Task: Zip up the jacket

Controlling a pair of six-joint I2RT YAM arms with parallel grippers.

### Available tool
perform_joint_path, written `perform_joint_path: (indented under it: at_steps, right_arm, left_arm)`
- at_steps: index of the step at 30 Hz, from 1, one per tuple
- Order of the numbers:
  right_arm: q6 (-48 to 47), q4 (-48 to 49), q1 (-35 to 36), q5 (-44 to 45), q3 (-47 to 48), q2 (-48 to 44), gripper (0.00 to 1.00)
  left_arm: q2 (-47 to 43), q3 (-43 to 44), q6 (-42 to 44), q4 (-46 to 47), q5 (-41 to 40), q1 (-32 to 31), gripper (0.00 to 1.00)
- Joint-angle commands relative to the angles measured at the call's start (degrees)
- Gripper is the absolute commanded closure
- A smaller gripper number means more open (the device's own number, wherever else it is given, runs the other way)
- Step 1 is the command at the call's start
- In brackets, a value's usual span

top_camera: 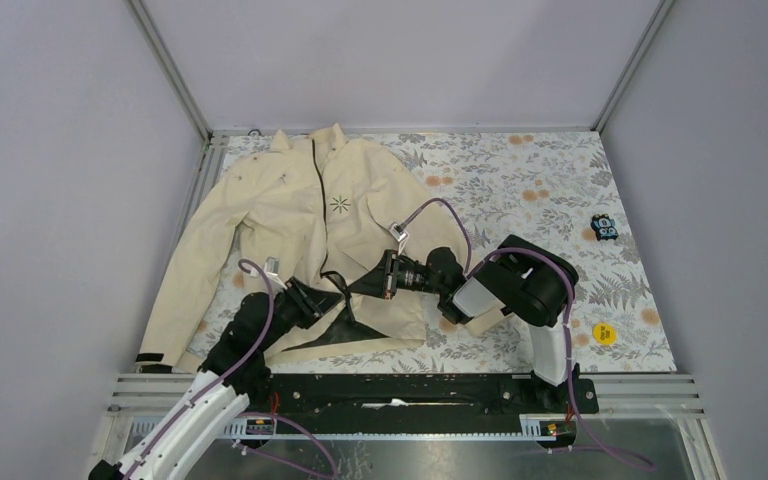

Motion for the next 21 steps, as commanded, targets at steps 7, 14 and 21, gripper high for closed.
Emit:
perform_joint_path:
  at_steps: [7, 14, 21]
  right_arm:
    - [3.0, 10.1, 2.6, 7.2, 0.9, 1.6, 1.00]
    - [6.3, 10.0, 3.5, 16.2, 1.1, 4.5, 1.00]
    - [5.6, 9.8, 3.6, 19.0, 1.9, 5.9, 1.00]
  left_arm:
    - [6.9, 0.1, 1.3, 8.0, 6.5, -0.1, 1.00]
    - [10.8, -1.5, 1.5, 10.3, 13.6, -0.1, 1.00]
    - [8.6, -2.3, 2.3, 7.2, 14.1, -0.1, 1.00]
